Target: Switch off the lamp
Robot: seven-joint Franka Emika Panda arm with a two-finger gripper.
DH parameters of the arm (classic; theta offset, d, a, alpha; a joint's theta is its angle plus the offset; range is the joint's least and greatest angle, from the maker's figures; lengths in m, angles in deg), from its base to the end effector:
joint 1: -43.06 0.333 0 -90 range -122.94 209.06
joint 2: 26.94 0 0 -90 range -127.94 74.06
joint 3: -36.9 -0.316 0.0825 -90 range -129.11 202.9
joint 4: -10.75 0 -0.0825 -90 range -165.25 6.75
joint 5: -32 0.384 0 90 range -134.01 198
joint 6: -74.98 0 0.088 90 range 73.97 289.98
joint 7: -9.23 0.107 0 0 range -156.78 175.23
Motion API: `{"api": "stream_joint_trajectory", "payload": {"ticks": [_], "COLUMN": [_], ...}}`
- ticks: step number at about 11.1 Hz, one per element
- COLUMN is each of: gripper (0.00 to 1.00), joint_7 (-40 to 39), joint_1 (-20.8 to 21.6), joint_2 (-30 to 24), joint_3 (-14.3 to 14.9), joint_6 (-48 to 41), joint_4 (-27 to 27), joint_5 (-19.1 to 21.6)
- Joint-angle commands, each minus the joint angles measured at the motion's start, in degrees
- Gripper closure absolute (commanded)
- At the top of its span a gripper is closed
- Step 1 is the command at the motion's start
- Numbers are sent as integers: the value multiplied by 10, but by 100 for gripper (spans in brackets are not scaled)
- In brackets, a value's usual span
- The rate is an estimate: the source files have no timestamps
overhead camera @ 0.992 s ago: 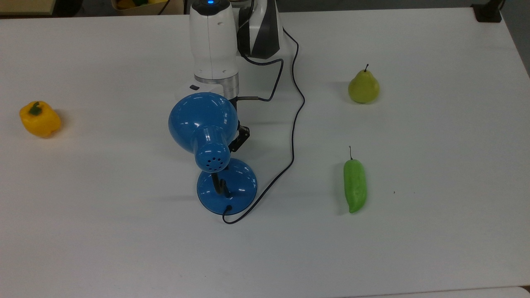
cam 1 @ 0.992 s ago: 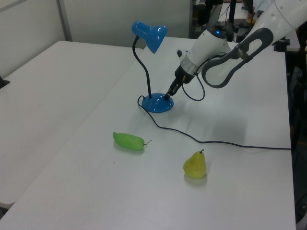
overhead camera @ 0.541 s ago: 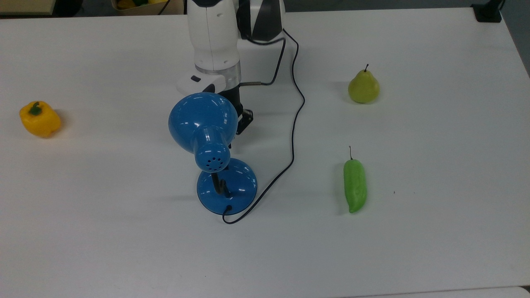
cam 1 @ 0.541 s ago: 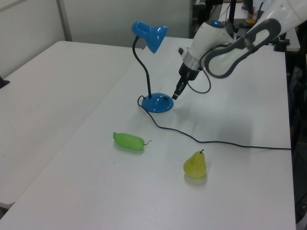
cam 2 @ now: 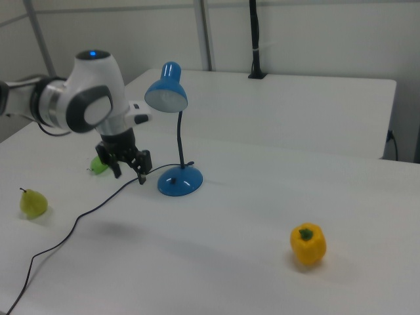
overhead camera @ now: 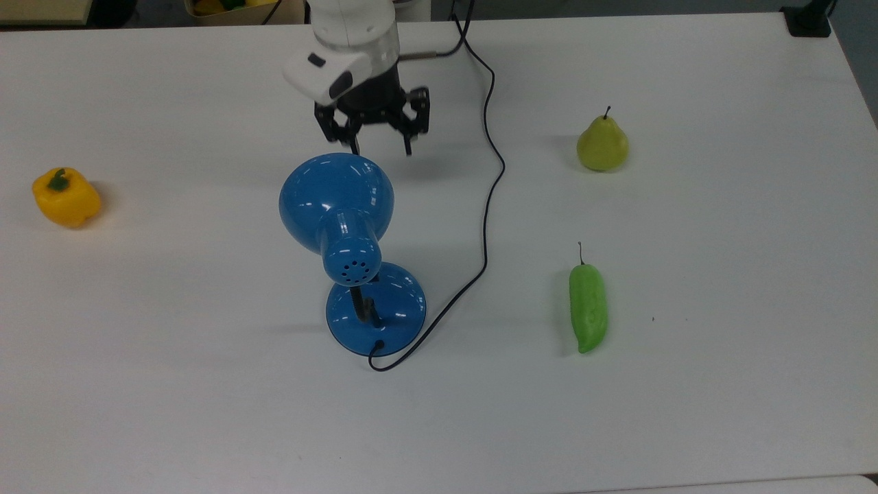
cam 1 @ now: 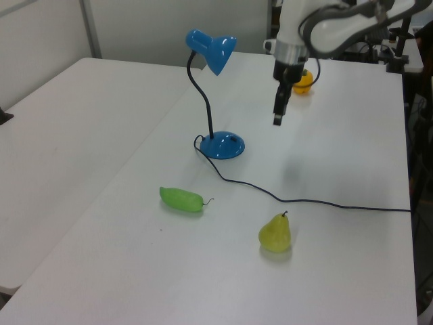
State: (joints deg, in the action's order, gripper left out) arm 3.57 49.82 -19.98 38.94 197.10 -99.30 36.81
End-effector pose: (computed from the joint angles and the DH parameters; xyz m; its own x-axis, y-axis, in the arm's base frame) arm 0.5946 0.0534 0.4372 0.9862 0.1362 0.0942 0.1423 -0.9879 -0.0614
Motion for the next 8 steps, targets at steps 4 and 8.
{"api": "stream_joint_trajectory", "payload": {"ticks": [4, 8], "gripper": [0, 0], "joint_7": [61, 143], "joint_1": [4, 3], "joint_2": [-95, -108], "joint_3": [31, 31], "joint_6": [-265, -368], "joint_4": [80, 163], "joint_5": [-4, 7]}}
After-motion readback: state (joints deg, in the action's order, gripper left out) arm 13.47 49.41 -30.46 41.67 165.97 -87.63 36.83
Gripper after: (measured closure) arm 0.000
